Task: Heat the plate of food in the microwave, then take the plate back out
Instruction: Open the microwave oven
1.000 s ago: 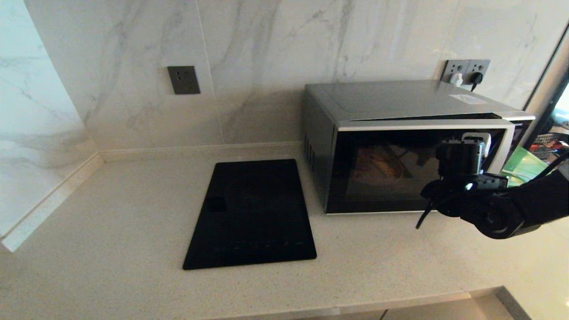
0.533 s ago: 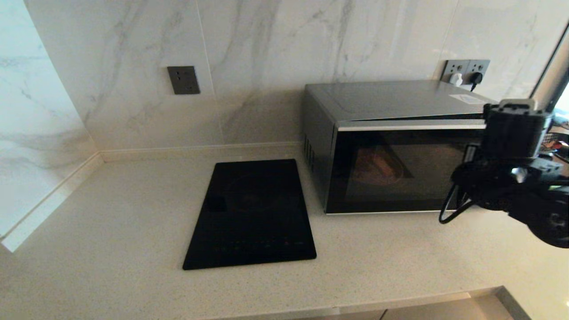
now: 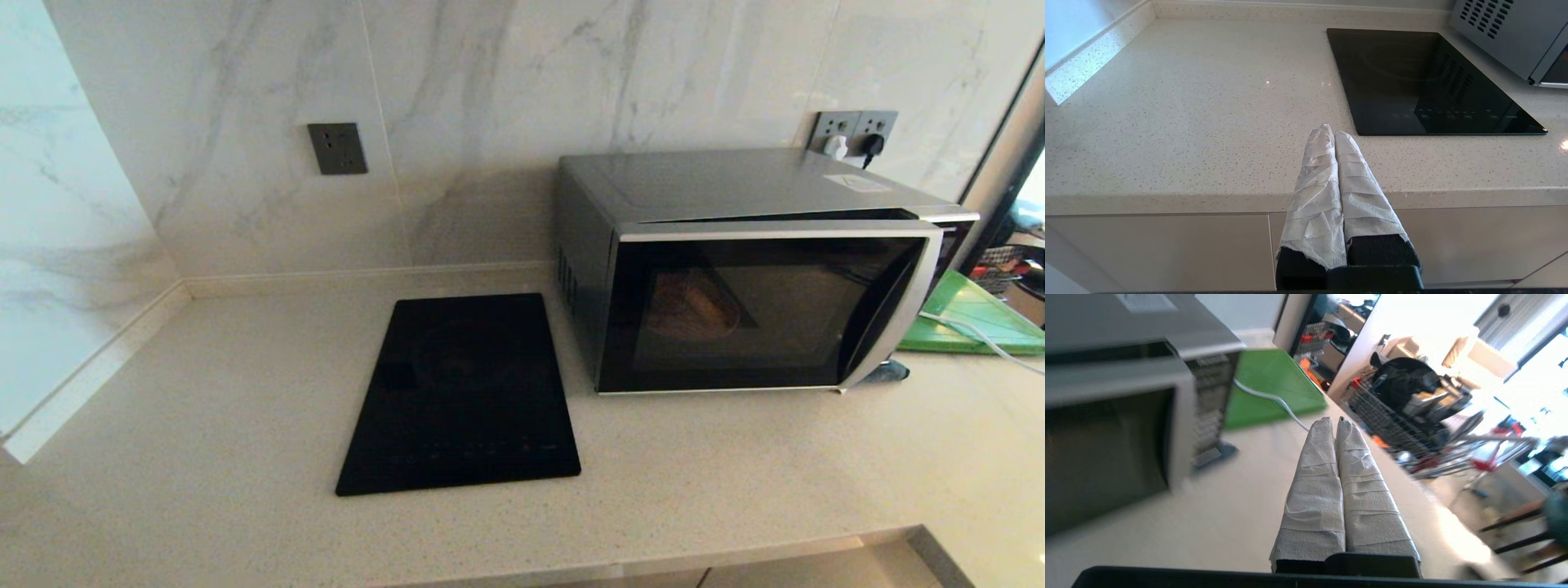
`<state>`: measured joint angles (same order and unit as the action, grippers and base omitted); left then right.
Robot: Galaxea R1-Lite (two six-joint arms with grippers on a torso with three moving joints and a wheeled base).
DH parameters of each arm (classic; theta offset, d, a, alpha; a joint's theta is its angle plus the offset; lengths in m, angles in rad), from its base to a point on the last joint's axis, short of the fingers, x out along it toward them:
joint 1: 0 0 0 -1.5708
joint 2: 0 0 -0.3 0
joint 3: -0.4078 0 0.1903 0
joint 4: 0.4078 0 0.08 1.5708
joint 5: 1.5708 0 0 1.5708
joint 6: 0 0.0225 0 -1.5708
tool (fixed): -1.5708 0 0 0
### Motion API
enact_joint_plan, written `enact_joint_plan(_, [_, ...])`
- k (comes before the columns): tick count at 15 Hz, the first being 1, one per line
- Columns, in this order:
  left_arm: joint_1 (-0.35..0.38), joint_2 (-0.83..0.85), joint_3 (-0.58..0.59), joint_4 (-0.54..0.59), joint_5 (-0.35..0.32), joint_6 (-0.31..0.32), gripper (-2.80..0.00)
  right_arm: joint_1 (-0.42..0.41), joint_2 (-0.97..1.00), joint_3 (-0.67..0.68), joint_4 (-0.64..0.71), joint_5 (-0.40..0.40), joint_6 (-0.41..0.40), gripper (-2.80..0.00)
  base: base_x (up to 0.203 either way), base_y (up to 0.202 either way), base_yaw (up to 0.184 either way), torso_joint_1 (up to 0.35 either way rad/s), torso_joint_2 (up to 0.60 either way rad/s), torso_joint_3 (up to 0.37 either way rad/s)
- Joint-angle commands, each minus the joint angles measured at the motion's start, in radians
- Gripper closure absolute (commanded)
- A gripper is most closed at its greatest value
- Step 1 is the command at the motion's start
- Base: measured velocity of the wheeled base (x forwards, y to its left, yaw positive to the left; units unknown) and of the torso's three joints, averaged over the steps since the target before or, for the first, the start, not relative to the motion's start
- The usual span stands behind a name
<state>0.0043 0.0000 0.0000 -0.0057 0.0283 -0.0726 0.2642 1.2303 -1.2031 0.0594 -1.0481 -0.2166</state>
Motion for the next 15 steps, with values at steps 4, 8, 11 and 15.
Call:
enact_joint_plan(4, [0.0,0.002,0.0,0.0,0.001,-0.001,0.0,0.078,-0.072,-0.421,0.733,0.009,-0.005,0.0,0.0,0.0,0.0,0.0,0.0,0.0])
enact_joint_plan(8, [0.0,0.0,0.0,0.0,0.001,-0.001,0.0,0.092,-0.01,-0.735,0.977,0.187,0.012,0.0,0.0,0.0,0.0,0.0,0.0,0.0])
enact_joint_plan(11, [0.0,0.002,0.0,0.0,0.001,-0.001,0.0,0.091,0.015,-0.765,1.03,0.501,0.123,0.0,0.0,0.0,0.0,0.0,0.0,0.0])
enact_joint_plan(15, [0.0,0.002,0.0,0.0,0.001,-0.001,0.0,0.038,0.076,-0.758,1.033,0.864,0.258,0.0,0.0,0.0,0.0,0.0,0.0,0.0])
